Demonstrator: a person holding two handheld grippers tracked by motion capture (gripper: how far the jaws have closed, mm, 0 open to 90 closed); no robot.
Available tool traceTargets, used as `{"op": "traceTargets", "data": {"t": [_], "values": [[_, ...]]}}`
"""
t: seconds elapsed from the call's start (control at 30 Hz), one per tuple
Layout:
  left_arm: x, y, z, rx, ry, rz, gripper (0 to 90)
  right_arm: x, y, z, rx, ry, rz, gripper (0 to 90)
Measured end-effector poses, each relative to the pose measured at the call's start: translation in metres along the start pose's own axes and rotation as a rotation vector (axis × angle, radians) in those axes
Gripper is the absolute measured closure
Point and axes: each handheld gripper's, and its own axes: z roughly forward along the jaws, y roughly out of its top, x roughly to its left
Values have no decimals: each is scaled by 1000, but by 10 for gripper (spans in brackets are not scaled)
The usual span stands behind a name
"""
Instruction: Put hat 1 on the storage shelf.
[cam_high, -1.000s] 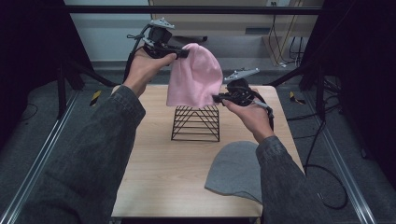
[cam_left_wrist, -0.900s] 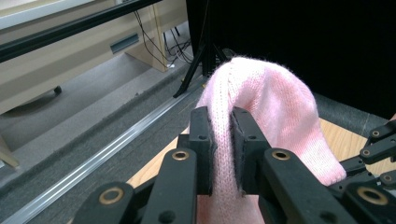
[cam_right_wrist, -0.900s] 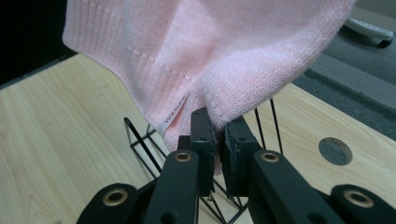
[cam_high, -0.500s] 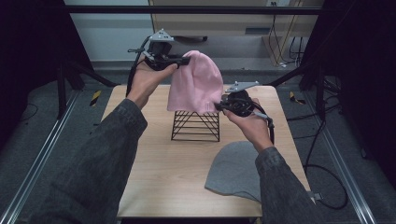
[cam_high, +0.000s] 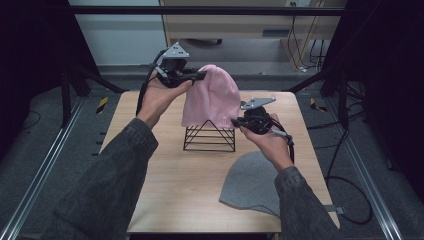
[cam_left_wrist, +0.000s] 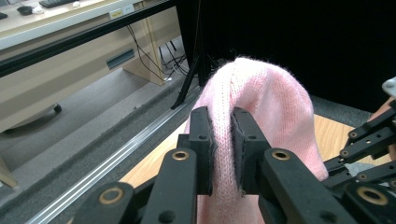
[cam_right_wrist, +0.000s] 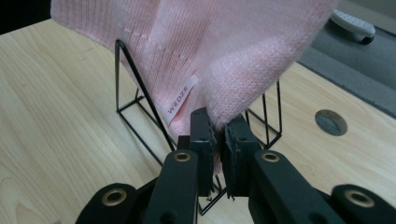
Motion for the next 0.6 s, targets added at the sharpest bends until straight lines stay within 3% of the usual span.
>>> {"op": "traceTargets", "data": {"t": [0.13,0.27,0.6], "values": [[-3,-7,1,22,9,20,801,1,-8,3,9,6,11,836],[-6,-13,1,7,1,2,801,2,-11,5,18,6,10,831],[-13,-18,0,8,-20,36,802,3,-16,14,42,8,21,795]]}}
